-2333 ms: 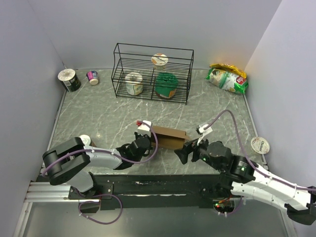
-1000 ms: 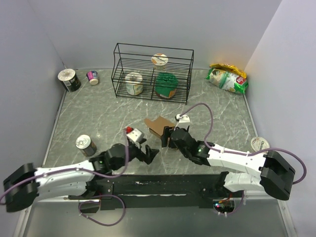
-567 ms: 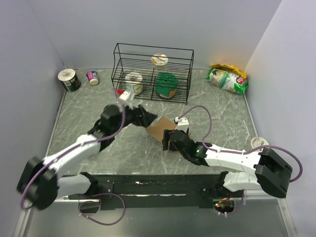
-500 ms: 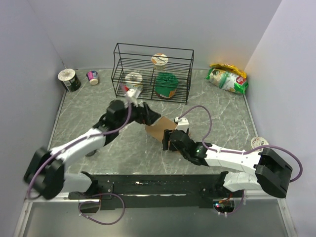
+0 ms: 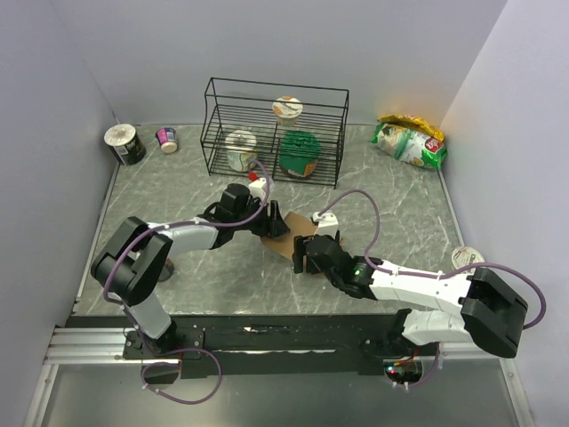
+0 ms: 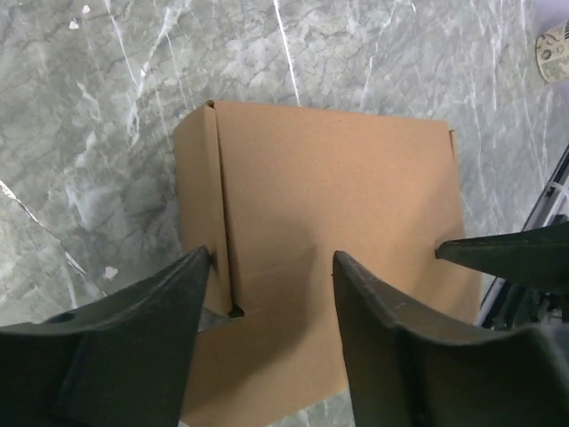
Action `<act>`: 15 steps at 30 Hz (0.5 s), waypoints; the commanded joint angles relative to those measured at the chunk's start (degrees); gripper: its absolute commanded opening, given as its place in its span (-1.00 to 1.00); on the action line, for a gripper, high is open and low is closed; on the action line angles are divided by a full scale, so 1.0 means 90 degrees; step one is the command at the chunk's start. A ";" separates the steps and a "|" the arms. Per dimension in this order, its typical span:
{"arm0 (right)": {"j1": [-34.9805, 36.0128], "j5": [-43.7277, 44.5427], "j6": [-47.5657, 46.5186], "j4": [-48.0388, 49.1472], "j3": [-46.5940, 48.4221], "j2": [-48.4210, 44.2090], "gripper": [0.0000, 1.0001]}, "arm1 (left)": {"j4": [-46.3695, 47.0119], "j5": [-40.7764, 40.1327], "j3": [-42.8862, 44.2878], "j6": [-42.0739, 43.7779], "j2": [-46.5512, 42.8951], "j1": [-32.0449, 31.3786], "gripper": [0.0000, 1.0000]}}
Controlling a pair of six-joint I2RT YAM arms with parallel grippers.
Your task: Fold the paper box
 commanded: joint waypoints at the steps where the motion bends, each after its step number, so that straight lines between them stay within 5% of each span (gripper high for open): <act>1: -0.0039 -0.0052 -0.0240 -0.0151 -0.0014 -0.0141 0.62 | 0.0387 0.0089 -0.0078 0.0284 0.0199 0.0026 0.17; 6: -0.0039 -0.0538 -0.1281 -0.0170 0.0171 -0.0453 0.91 | 0.0436 -0.0029 -0.0283 0.0391 0.0248 0.0026 0.06; 12: -0.0194 -0.1057 -0.2669 -0.1232 0.1108 -0.0659 0.99 | 0.0495 -0.0175 -0.0342 0.0401 -0.0142 0.0026 0.44; 15: -0.0584 -0.1623 -0.3207 -0.1440 0.1450 -0.0493 0.99 | 0.0514 -0.0233 -0.0274 0.0304 -0.0347 0.0055 0.88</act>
